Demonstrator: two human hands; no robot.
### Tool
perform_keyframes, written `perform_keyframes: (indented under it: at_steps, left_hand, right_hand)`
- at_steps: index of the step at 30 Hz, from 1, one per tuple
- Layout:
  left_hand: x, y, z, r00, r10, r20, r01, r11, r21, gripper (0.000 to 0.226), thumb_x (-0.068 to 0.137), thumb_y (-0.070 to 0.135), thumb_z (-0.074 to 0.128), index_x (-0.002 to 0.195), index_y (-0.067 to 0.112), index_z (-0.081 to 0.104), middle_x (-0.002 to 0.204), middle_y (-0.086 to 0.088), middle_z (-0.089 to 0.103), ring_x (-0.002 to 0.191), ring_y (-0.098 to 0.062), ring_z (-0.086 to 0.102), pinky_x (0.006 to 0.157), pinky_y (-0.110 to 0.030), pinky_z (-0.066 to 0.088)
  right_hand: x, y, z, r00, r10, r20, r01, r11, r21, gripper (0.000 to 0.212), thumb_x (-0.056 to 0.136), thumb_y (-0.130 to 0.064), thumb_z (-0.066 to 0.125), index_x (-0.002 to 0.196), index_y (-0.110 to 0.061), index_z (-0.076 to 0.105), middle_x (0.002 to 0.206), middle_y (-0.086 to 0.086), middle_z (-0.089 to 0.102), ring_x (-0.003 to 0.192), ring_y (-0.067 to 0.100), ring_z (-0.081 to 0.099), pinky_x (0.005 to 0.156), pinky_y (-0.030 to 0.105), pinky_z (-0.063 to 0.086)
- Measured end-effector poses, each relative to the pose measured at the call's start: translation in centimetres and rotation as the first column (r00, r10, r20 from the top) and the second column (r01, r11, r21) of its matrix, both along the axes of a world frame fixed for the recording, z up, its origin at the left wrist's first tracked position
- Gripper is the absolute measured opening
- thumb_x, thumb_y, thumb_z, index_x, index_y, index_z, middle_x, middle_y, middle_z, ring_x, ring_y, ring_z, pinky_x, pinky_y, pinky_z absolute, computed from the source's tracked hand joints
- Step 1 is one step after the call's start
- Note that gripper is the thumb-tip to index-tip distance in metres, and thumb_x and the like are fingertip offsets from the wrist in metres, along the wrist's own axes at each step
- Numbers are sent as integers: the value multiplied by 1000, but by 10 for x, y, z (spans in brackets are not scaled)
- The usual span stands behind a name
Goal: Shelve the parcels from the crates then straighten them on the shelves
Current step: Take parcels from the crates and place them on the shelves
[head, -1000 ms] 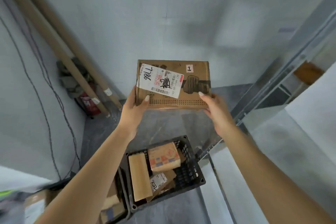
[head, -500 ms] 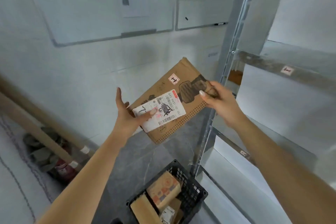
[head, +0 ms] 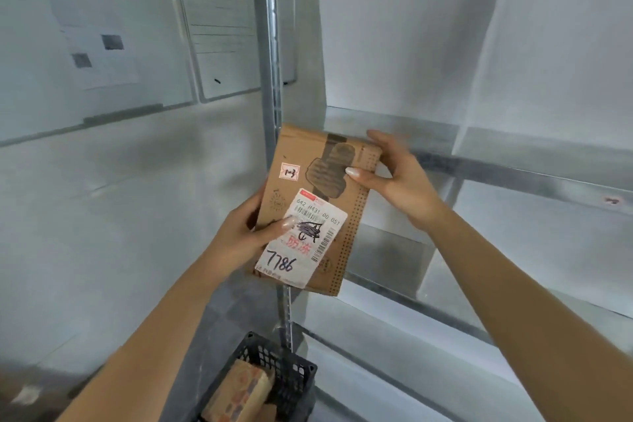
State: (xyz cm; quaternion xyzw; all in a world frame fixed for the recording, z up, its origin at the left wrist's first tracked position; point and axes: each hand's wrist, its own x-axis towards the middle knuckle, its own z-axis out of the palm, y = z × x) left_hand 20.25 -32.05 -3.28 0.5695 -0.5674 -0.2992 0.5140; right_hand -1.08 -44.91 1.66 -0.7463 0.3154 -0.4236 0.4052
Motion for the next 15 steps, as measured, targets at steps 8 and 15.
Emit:
perform_keyframes:
  at_steps: [8,15]
  left_hand:
    - [-163,8,12,959,-63,-277,33,993,-113,41,87,14,62,126,26,56,113,4,70,100,-20,69,78,-44,59]
    - [-274,-15,35,931,-299,-208,274,951,-143,76,69,24,74,137,32,40,107,14,71,101,-10,68,79,-28,58]
  right_hand:
    - [-153,59,4,999,36,-7,-35,998,55,111,74,-19,82,153,-39,6,148,-10,41,129,8,44,103,29,46]
    - [-282,95,20,992,-127,-9,127,992,-19,128,71,-4,83,151,-43,-9,148,-6,40,130,8,46,87,14,50]
